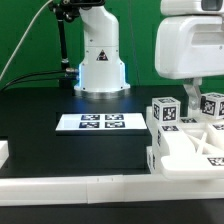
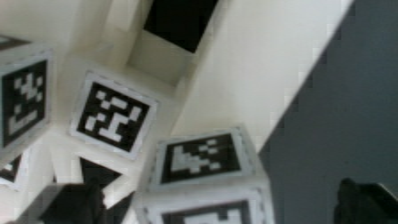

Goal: Assemble chair

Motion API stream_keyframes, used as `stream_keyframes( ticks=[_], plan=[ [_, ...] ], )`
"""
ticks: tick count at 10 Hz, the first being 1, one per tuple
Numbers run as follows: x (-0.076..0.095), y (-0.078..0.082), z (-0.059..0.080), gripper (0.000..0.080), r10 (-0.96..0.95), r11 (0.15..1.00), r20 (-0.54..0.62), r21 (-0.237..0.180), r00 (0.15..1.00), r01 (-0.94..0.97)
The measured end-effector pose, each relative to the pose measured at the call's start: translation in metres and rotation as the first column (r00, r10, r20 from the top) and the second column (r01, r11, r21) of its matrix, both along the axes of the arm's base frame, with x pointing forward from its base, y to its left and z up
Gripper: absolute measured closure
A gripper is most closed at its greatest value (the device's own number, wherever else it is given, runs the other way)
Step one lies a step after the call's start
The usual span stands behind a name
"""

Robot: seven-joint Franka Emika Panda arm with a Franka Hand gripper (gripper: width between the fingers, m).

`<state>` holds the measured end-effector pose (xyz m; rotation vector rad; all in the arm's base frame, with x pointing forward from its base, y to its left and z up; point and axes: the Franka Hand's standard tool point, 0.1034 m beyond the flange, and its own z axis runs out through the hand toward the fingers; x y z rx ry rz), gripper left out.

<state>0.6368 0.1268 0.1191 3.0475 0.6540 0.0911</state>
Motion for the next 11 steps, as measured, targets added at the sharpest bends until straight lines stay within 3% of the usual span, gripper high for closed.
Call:
stream_keyframes(
  ticks=[2, 3, 4, 6, 9, 11],
  plan=[
    [0.0001, -0.0005, -0.0001, 0.0396, -0.025, 1.0, 0.0, 0.001, 1.0, 0.025],
    [0.0001, -0.0004, -0.0002, 0.0396, -0.074, 0.997, 0.0, 0.005, 0.997, 0.074],
    [0.0001, -0.0006, -0.0002, 0.0515, -0.175, 0.984, 0.0, 0.012, 0.985, 0.175],
    [0.0002, -0.0008, -0.0001, 0.0515, -0.304, 0.952, 0.0, 0.02, 0.953, 0.304],
    [-0.0002, -0.0025, -0.0006, 0.0515, -0.609, 0.792, -0.009, 0.04, 0.793, 0.609],
    [-0.0003, -0.0029, -0.0008, 0.0515, -0.777, 0.628, -0.02, 0.053, 0.629, 0.777]
  ],
)
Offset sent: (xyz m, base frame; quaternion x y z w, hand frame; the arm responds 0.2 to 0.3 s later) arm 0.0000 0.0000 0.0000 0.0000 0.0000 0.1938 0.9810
